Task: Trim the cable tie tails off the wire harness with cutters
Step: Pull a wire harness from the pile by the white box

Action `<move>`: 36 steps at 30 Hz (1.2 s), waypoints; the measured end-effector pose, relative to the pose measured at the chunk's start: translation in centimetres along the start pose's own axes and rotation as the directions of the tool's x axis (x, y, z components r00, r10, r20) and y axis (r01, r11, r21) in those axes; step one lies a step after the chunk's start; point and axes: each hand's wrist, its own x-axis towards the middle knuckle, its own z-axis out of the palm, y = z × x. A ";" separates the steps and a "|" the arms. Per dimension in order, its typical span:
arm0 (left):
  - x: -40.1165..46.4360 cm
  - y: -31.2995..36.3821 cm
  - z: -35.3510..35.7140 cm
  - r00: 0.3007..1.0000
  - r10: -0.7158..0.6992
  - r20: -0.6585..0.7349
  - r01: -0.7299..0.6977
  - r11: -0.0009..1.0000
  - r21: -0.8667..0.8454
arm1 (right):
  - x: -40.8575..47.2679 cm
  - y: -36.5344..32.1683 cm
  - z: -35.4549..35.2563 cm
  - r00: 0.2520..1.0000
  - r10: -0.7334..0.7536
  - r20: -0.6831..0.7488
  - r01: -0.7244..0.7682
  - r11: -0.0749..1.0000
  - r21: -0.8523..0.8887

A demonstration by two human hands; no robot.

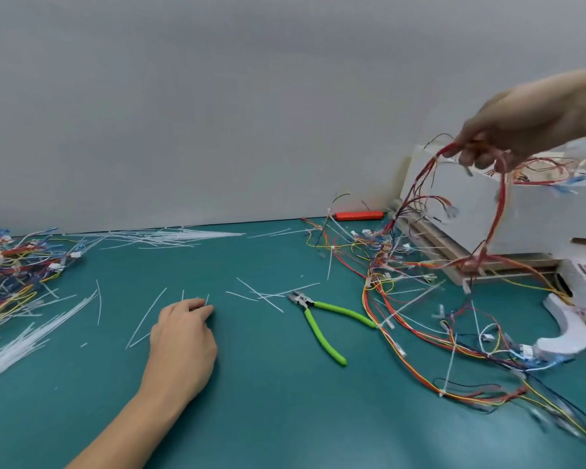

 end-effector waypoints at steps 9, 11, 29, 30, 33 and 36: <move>0.0 0.2 -0.3 1.000 0.010 0.016 -0.010 1.000 -0.004 | -0.1 4.6 6.5 0.983 -0.134 -0.128 0.082 0.933 -0.351; 0.0 0.2 -0.4 1.000 0.013 0.014 -0.013 1.000 -0.012 | 0.4 5.7 7.8 0.943 -0.258 -0.211 0.108 0.835 -0.539; -0.3 0.4 -0.5 1.000 0.029 -0.008 -0.030 0.997 -0.066 | -4.9 17.3 9.6 0.940 0.126 -0.317 -0.245 0.895 -0.372; -0.4 0.4 -0.5 1.000 0.027 -0.005 -0.027 0.997 -0.072 | -4.9 17.1 9.7 0.933 0.095 -0.348 -0.234 0.894 -0.383; -0.3 0.3 -0.5 1.000 0.026 0.003 -0.026 0.996 -0.081 | -5.2 16.3 9.0 0.900 0.010 -0.436 -0.235 0.854 -0.465; -0.3 0.3 -0.5 1.000 0.025 0.001 -0.025 0.996 -0.081 | -5.2 15.7 8.1 0.852 -0.075 -0.519 -0.110 0.942 -0.318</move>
